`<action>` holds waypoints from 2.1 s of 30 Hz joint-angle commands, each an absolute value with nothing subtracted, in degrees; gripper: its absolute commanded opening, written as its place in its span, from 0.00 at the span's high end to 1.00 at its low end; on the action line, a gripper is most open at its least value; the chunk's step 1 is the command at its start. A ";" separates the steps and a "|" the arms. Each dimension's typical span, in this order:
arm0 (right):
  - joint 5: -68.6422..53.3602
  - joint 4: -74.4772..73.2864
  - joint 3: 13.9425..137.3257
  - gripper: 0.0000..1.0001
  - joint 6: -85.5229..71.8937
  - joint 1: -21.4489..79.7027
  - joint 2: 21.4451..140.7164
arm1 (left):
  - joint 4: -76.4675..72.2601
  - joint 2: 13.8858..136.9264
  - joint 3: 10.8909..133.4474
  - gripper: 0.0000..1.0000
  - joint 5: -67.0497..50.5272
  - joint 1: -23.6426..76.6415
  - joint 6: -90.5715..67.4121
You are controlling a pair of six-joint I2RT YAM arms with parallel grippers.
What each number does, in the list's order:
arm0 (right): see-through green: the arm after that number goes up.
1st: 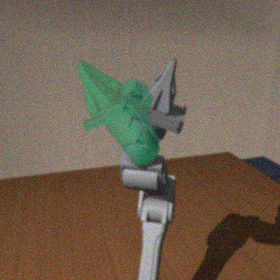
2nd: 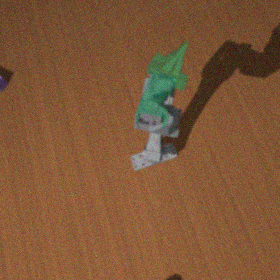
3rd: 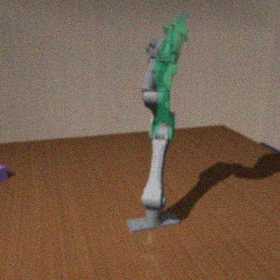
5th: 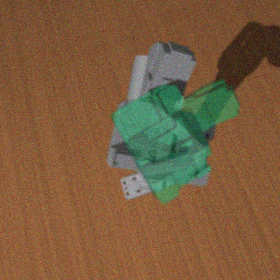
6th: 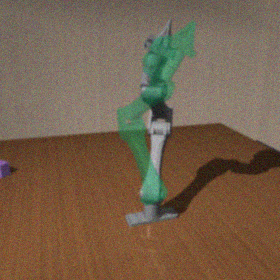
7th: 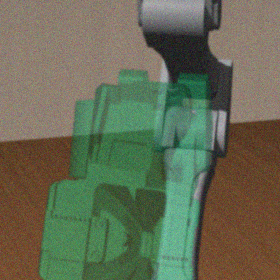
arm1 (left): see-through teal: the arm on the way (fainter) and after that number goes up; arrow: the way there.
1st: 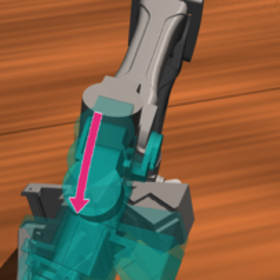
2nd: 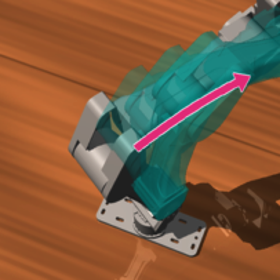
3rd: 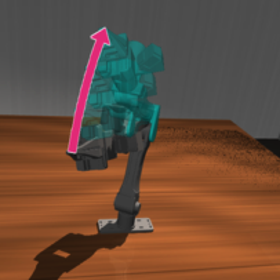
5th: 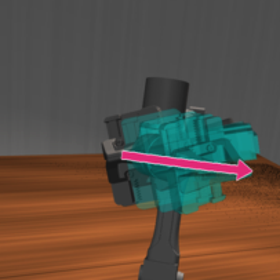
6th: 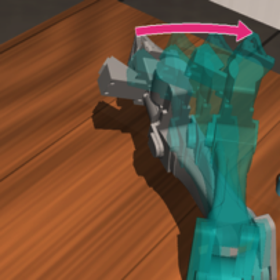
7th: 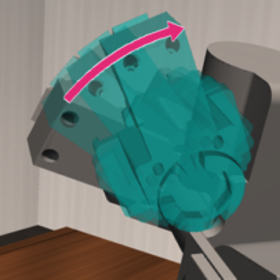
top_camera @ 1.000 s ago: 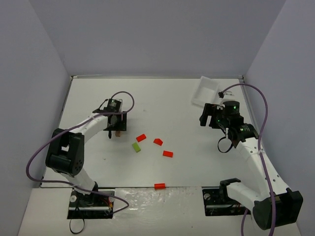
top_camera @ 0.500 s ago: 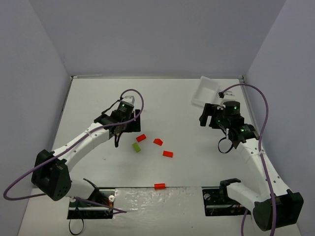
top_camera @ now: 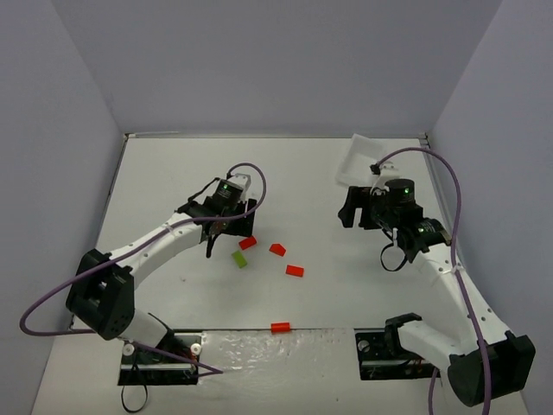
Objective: Build the wood block tower
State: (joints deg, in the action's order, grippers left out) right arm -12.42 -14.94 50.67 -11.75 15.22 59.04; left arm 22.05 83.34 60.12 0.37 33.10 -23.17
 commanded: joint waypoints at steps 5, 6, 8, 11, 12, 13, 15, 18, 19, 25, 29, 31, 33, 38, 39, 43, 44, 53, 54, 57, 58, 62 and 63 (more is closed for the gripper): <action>-11.78 -16.17 52.32 0.24 -9.69 30.97 70.59 | 22.36 72.34 56.54 0.38 0.15 30.37 -26.72; -10.69 -16.16 52.42 0.24 -9.40 34.57 72.16 | 22.98 70.29 56.25 0.39 0.08 29.77 -27.15; -7.94 -16.08 52.74 0.24 -8.65 39.29 77.51 | 24.81 66.59 55.54 0.38 0.00 27.68 -28.49; -5.93 -16.10 53.68 0.26 -8.11 43.58 82.24 | 27.63 62.48 55.20 0.38 0.00 24.37 -29.89; -6.70 -16.02 53.91 0.26 -8.02 44.28 83.51 | 28.60 61.38 55.12 0.38 0.00 23.32 -30.18; -6.77 -16.08 54.23 0.27 -8.09 44.90 84.91 | 29.80 60.10 54.93 0.38 0.00 22.08 -30.49; -7.06 -16.08 54.57 0.27 -8.17 45.34 86.71 | 31.38 58.18 54.59 0.38 0.00 21.04 -30.28; -7.24 -16.16 55.19 0.27 -8.26 46.29 89.02 | 33.22 55.68 53.94 0.38 0.00 19.60 -30.29; -7.14 -16.17 55.38 0.27 -8.30 46.54 89.69 | 33.49 54.94 53.54 0.38 0.00 19.41 -30.42; -5.24 -16.26 56.40 0.28 -8.70 48.09 92.51 | 34.00 52.60 51.44 0.38 -1.58 19.16 -31.90; -3.25 -16.71 57.07 0.31 -9.48 49.80 94.80 | 34.60 51.19 50.80 0.38 -1.11 19.12 -32.29; -2.26 -17.24 57.22 0.32 -10.13 50.25 95.65 | 35.16 50.57 50.84 0.38 -0.85 19.07 -32.38; -1.57 -17.93 57.19 0.34 -10.59 50.56 95.80 | 35.69 49.64 50.89 0.38 -0.52 19.07 -32.53; -1.88 -18.51 56.36 0.37 -11.81 50.89 96.52 | 36.28 48.31 50.58 0.38 -0.51 19.07 -33.17; -2.09 -18.65 56.44 0.38 -11.86 50.89 96.95 | 36.30 48.05 50.44 0.38 -0.48 19.07 -33.37; -2.29 -18.72 56.86 0.49 -11.66 51.66 97.65 | 36.47 47.46 50.13 0.38 -0.85 19.07 -34.07; -2.23 -18.72 56.92 0.51 -11.66 51.95 97.53 | 36.53 47.31 50.16 0.38 -0.94 19.07 -34.16; -1.85 -18.72 56.74 0.64 -12.04 54.90 97.67 | 37.77 45.49 50.03 0.38 -0.94 19.07 -34.82; -1.80 -18.67 56.69 0.65 -12.13 55.11 97.65 | 37.75 45.35 49.92 0.38 -1.06 19.07 -35.03; -1.69 -18.70 56.69 0.68 -12.28 55.42 97.71 | 37.71 45.20 49.63 0.38 -1.28 19.07 -35.49; -1.56 -18.65 56.80 0.70 -12.27 55.53 97.73 | 37.71 45.18 49.57 0.38 -1.46 19.07 -35.70; -1.19 -18.54 57.65 0.76 -11.65 55.63 98.39 | 37.71 45.18 49.57 0.38 -2.46 19.07 -36.17; -1.06 -18.54 57.89 0.81 -11.40 55.63 98.41 | 37.71 45.15 49.60 0.38 -2.72 19.07 -36.27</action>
State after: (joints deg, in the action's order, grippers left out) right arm -2.15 -17.27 55.65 -11.57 54.97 97.40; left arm 38.87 45.43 48.88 -1.48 19.46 -34.88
